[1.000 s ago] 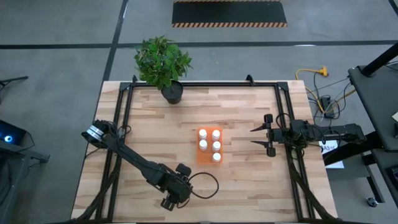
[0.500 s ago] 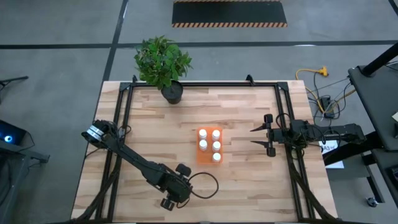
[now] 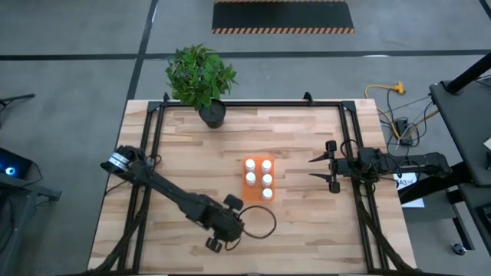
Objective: Pick and place pill bottles into a basket
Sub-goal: Put the white pill bottle into the orange bin, then return to Home Position
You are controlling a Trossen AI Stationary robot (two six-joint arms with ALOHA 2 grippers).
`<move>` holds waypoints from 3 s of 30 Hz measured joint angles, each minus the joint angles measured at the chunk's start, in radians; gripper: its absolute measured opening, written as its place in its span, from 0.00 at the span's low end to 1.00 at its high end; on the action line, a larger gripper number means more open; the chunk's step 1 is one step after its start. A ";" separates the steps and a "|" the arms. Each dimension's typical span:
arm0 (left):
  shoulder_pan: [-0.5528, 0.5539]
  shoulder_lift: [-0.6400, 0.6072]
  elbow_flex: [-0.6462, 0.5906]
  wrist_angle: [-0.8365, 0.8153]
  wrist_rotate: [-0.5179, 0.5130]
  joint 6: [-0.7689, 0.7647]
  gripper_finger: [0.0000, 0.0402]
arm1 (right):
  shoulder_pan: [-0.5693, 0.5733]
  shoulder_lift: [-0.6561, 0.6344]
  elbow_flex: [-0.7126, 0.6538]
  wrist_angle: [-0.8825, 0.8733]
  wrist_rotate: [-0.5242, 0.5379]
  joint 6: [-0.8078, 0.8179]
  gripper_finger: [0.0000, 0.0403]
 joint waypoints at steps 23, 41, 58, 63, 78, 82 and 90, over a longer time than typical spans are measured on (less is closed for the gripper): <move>0.205 -0.012 0.171 -0.135 -0.100 0.166 0.36 | 0.000 0.001 0.000 0.000 0.000 0.000 0.51; 0.296 0.002 0.098 -0.056 -0.015 0.164 0.36 | 0.000 0.001 0.000 0.000 0.000 0.000 0.51; 0.319 0.002 0.037 0.007 0.010 0.156 0.36 | 0.000 0.001 0.000 0.000 0.000 0.000 0.51; 0.322 0.016 0.037 0.017 0.042 0.156 0.36 | 0.000 0.001 0.000 0.000 0.000 0.000 0.51; 0.328 0.110 0.040 0.053 0.057 0.155 0.44 | 0.000 0.004 0.000 0.000 0.000 0.000 0.51; 0.328 0.114 0.040 0.046 0.057 0.155 0.51 | 0.000 0.006 0.000 0.000 0.000 0.000 0.51; 0.328 0.114 0.093 0.036 0.058 0.155 0.54 | 0.000 0.006 0.000 0.000 0.000 0.000 0.51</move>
